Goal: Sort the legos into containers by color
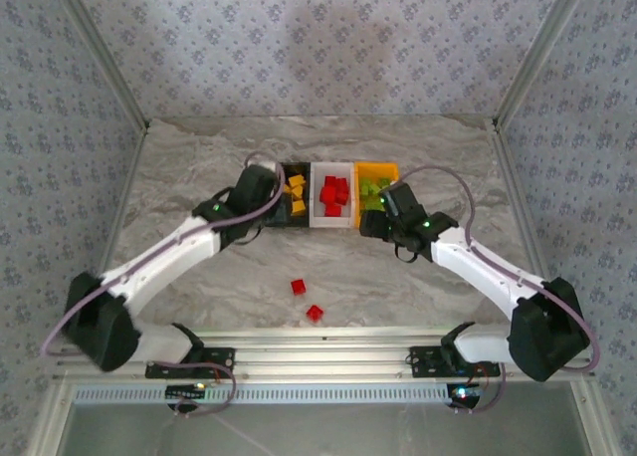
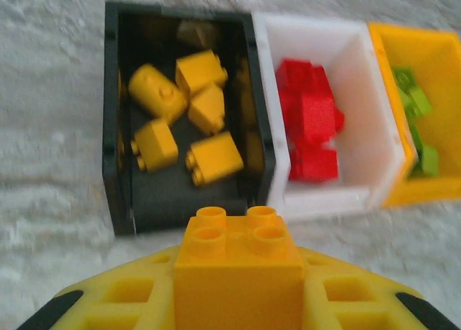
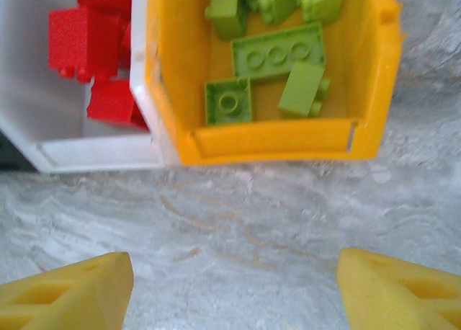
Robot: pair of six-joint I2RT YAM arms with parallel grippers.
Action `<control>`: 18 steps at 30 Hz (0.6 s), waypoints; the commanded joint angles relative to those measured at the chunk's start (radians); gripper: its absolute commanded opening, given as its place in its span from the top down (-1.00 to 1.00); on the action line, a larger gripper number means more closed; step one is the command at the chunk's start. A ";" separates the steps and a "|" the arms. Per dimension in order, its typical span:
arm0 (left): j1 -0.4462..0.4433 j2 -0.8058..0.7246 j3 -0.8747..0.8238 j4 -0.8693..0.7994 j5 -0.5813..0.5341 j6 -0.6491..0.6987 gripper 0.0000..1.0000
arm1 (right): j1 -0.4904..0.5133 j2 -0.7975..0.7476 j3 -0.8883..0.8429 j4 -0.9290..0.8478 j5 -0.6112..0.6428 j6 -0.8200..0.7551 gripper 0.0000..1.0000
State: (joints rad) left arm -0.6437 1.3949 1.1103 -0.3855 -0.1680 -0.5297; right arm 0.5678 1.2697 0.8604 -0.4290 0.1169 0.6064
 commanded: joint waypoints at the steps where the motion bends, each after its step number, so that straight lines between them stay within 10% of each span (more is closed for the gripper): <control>1: 0.068 0.190 0.161 0.066 0.012 0.059 0.46 | 0.053 -0.042 -0.043 -0.003 -0.031 -0.001 -0.53; 7: 0.111 0.452 0.391 -0.003 0.004 0.060 0.49 | 0.155 -0.074 -0.077 -0.027 0.005 -0.017 -0.53; 18: 0.073 0.277 0.389 0.036 0.061 0.014 -0.66 | 0.341 0.022 -0.050 0.041 -0.057 -0.059 -0.58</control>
State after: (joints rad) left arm -0.5426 1.8256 1.5066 -0.3809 -0.1326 -0.5098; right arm 0.8639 1.2427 0.7856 -0.4046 0.0845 0.5758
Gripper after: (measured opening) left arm 0.812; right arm 0.786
